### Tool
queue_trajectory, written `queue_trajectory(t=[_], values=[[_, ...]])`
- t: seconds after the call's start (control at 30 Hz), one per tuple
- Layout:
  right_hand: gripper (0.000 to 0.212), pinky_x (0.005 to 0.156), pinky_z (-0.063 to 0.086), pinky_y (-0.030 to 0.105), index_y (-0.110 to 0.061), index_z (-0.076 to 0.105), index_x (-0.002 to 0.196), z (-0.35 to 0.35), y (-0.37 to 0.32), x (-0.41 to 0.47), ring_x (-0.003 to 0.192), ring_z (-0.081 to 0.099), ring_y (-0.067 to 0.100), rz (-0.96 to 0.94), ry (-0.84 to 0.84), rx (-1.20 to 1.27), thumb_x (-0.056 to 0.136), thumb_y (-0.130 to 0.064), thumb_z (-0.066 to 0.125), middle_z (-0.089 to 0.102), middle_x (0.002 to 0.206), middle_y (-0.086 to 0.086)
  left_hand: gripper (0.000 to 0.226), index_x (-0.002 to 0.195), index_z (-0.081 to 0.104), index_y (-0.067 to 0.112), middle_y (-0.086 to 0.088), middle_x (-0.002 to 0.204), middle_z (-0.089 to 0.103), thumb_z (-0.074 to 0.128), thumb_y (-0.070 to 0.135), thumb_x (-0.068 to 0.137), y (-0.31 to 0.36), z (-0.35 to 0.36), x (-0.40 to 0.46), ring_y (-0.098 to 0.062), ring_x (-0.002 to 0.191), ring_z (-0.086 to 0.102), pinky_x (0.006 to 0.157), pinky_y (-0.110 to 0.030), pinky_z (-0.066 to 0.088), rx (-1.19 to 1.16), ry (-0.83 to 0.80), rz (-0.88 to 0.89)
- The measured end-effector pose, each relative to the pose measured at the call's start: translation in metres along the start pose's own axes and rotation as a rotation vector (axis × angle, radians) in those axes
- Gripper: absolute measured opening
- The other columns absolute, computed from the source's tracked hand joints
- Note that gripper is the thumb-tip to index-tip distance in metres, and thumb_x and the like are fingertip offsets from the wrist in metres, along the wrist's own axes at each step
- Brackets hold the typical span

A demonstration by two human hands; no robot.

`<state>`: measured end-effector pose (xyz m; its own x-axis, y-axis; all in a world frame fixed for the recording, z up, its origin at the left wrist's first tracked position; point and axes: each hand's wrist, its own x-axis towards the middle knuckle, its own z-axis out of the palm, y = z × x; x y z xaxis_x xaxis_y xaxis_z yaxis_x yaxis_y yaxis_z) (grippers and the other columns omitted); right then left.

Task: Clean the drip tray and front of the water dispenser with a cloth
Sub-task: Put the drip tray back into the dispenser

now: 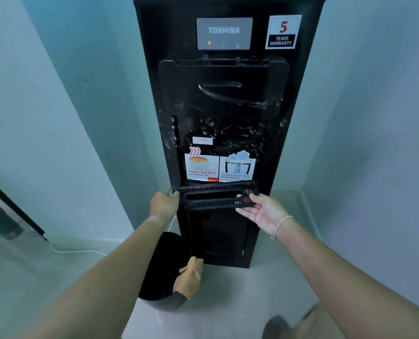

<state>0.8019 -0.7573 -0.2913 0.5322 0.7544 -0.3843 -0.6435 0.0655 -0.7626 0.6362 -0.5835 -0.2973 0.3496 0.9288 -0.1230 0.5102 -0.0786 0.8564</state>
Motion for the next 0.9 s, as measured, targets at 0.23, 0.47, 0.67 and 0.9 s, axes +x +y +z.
queue_trajectory(t=[0.23, 0.47, 0.67, 0.9], values=[[0.024, 0.04, 0.053, 0.025, -0.008, 0.06, 0.112, -0.004, 0.0, 0.02, 0.051, 0.053, 0.02, -0.215, 0.503, -0.52, 0.091, -0.016, 0.052, 0.059, 0.078, 0.008, 0.039, 0.123, 0.063, 0.007, -0.01, 0.121, 0.065, 0.05, 0.002, 0.086, 0.005, 0.019, 0.022, -0.026, 0.112, 0.06, 0.101, -0.031, 0.044, -0.089, 0.003, -0.078], [0.024, 0.061, 0.043, 0.026, -0.017, 0.069, 0.101, -0.01, 0.005, 0.032, 0.065, 0.051, 0.026, -0.277, 0.639, -0.909, 0.086, -0.029, 0.056, 0.06, 0.073, 0.006, 0.027, 0.088, 0.071, 0.015, -0.001, 0.086, 0.057, 0.051, -0.003, 0.086, 0.001, 0.027, 0.032, -0.017, 0.083, 0.05, 0.077, -0.015, 0.034, 0.034, 0.025, 0.008], [0.037, 0.075, 0.042, 0.029, -0.019, 0.06, 0.121, -0.011, 0.01, 0.04, 0.098, 0.06, 0.029, -0.221, 0.653, -1.001, 0.087, -0.033, 0.056, 0.061, 0.125, 0.006, 0.034, 0.069, 0.058, 0.022, -0.006, 0.089, 0.054, 0.047, -0.006, 0.086, 0.005, 0.024, 0.042, -0.021, 0.086, 0.046, 0.07, -0.009, 0.029, 0.117, 0.022, 0.069], [0.036, 0.085, 0.045, 0.032, -0.018, 0.057, 0.122, -0.013, 0.01, 0.049, 0.106, 0.059, 0.03, -0.229, 0.645, -0.951, 0.087, -0.027, 0.058, 0.057, 0.127, 0.01, 0.027, 0.105, 0.07, 0.001, -0.007, 0.092, 0.063, 0.052, -0.003, 0.086, 0.001, 0.026, 0.048, -0.02, 0.091, 0.055, 0.079, -0.011, 0.03, 0.103, 0.036, 0.07]])
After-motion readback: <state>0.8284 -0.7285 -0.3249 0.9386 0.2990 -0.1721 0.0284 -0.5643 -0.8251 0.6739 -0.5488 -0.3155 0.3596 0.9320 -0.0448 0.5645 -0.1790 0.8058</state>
